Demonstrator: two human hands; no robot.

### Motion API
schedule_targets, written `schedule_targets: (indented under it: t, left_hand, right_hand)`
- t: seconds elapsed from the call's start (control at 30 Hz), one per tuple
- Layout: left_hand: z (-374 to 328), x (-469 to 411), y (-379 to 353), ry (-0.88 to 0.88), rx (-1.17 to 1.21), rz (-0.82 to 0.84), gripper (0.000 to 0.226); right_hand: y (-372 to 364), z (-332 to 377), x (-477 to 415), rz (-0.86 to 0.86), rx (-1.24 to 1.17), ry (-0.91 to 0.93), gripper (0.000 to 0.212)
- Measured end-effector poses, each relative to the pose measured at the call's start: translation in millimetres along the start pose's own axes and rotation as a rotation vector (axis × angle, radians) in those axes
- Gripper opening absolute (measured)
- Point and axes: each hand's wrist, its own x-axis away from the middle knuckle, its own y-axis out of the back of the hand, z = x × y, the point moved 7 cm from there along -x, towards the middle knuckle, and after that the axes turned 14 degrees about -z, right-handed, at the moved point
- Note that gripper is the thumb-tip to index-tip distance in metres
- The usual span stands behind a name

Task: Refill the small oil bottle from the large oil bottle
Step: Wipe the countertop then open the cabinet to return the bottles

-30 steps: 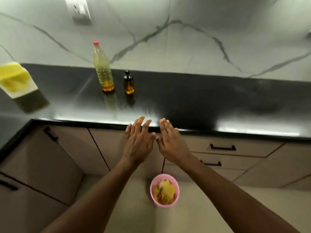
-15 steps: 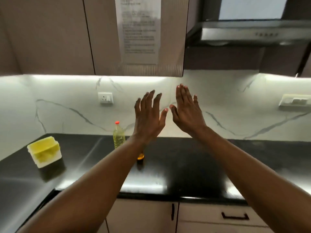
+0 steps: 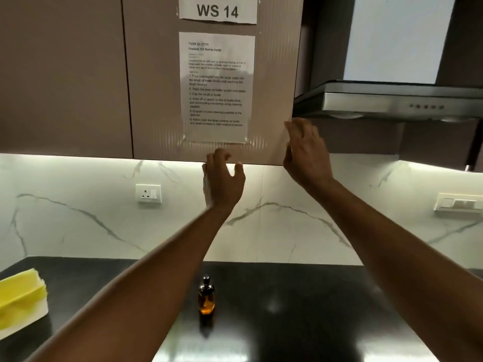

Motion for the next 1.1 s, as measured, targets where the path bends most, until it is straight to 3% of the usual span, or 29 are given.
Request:
schedule_targets:
  t: [0.1,0.3,0.37,0.53,0.63,0.77,1.1]
  left_hand:
    - [53.7,2.1,-43.0,0.571,0.151,-0.014,0.031]
    - [76.3,31.6,-134.5,1.134,0.396,0.339,0.059]
    - [69.1,21.3,-156.0,1.154,0.534,0.373,0.05]
    - [61.4,6.5,-167.5,1.152,0.667,0.211,0.034]
    - [56.6,13.1,-155.4,1.127,0.701,0.168,0.033]
    - [42.1,21.8,-124.1,1.142,0.783,0.143,0.012]
    - [2.3,41.4,20.5,1.249,0.971,0.105,0.026]
  right_hand:
    - [-38.3,-18.7,-6.6,-0.003,-0.006,-0.055,0.069]
    - [-111.2,-56.6,-13.9,0.065,0.156,0.011,0.053]
    - [-124.7,-64.5,-15.1,0.054,0.156,0.036,0.048]
    - [-128.3,-74.4,-22.7,-0.032,0.027,-0.049,0.051]
    - [-120.4,-78.8,-22.3,-0.067,-0.232,-0.224,0.06]
    - [-81.7,-70.7,-9.5,-0.191,-0.629,-0.423,0.065]
    - [55.7,74.3,39.5,-0.404,-0.985,-0.445,0.063]
